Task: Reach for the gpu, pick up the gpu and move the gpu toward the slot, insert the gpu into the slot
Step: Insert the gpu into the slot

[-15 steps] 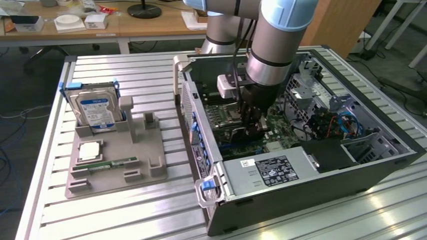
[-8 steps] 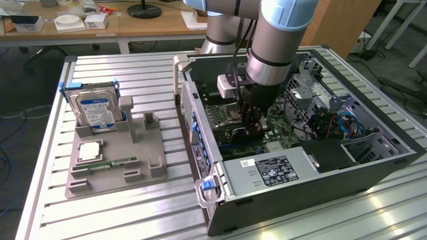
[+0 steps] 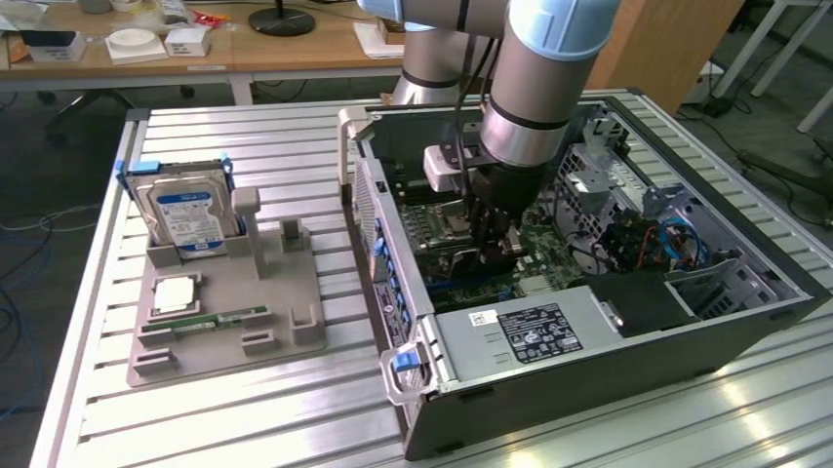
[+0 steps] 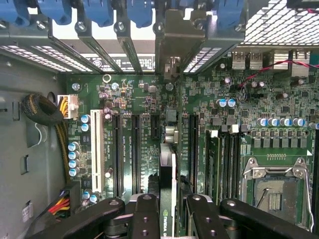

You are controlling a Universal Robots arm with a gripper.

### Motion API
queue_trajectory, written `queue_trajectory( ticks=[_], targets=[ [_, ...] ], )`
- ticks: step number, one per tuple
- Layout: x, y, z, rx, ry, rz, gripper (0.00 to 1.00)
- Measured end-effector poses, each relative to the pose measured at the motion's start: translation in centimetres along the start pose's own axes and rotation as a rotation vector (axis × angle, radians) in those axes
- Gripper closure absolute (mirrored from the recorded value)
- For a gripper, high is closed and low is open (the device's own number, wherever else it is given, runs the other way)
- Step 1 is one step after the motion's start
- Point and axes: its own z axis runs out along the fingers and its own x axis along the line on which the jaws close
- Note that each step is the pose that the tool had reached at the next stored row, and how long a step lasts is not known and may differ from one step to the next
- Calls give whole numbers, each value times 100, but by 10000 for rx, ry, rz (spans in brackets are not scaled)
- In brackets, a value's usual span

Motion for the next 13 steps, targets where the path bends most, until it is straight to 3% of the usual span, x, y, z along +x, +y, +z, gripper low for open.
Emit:
queue_trajectory(
  ticks=[13],
  targets=[
    [0,4,-11,-2,3,-1,74]
  ],
)
